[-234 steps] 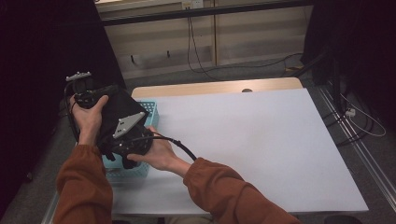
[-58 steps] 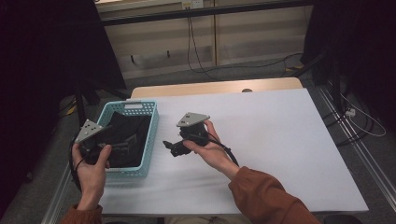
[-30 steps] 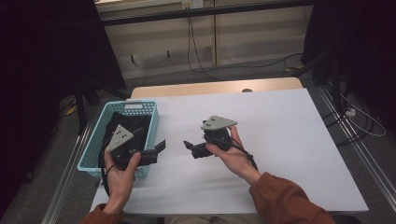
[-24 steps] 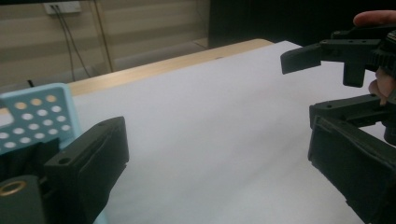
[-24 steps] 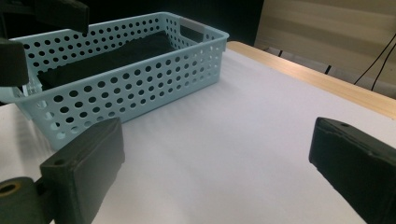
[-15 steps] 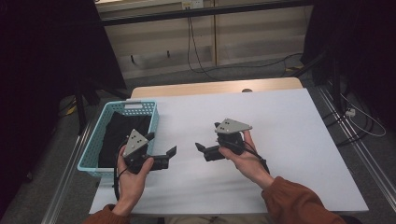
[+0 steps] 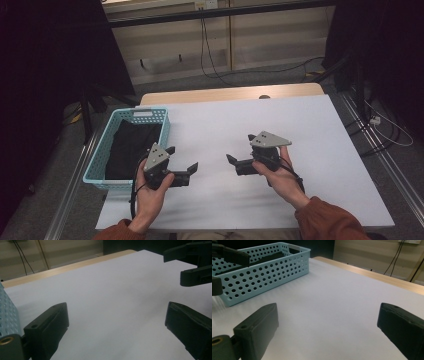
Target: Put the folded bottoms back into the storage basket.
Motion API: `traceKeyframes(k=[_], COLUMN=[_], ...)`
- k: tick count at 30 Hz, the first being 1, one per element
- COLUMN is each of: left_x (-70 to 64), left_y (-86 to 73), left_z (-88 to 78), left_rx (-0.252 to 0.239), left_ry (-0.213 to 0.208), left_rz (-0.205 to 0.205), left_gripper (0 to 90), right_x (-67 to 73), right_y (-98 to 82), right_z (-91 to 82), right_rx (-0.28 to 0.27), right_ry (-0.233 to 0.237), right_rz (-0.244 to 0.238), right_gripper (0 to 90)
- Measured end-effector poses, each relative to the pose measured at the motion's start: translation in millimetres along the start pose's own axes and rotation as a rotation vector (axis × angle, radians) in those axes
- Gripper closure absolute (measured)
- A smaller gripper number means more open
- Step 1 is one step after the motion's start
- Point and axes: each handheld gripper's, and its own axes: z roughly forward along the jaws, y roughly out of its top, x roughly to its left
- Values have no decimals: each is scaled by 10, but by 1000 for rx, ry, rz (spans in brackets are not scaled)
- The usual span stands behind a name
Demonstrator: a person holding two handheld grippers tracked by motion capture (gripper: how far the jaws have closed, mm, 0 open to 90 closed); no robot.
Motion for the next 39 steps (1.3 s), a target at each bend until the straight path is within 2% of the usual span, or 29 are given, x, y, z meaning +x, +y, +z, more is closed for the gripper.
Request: traceKeyframes(k=[7, 13, 23, 30, 37, 39], left_x=[-7, -1, -7, -4, -16, -34], left_y=[-34, -42, -75, -101, -130, -141], left_z=[16, 12, -23, -36, -27, -28], left_rx=[4, -1, -3, -14, -6, -6], left_ry=[4, 2, 28, 30, 27, 31], left_rz=[-5, -11, 11, 4, 10, 21], left_gripper=[52, 50, 49, 48, 49, 48], right_x=[-89, -170, -314, -381, -459, -471], right_y=[-96, -162, -280, -388, -501, -566], right_z=[-180, -322, -579, -741, -924, -953], right_rx=[1, 14, 17, 25, 20, 12], right_ry=[-36, -94, -159, -201, -265, -285], right_rz=[14, 25, 36, 28, 41, 32], right_gripper=[40, 44, 42, 43, 45, 51])
